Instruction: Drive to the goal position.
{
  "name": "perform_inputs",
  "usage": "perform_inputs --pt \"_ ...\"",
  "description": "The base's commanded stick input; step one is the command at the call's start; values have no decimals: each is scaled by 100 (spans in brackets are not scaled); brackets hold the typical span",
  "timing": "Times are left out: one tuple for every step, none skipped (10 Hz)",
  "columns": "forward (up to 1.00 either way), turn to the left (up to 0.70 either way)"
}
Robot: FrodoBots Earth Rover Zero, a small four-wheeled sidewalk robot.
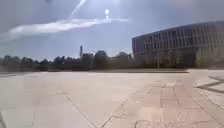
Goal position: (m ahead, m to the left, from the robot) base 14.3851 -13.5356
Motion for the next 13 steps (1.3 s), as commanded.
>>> perform_inputs --pt "70 -34" --pt "70 -33" --pt "70 -34" --pt "70 -33" --pt "70 -33" --pt "70 -33" --pt "70 -34" --pt "70 -34" --pt "70 -34" --pt "70 -34" --pt "70 -34" --pt "70 -34" --pt "70 -34"
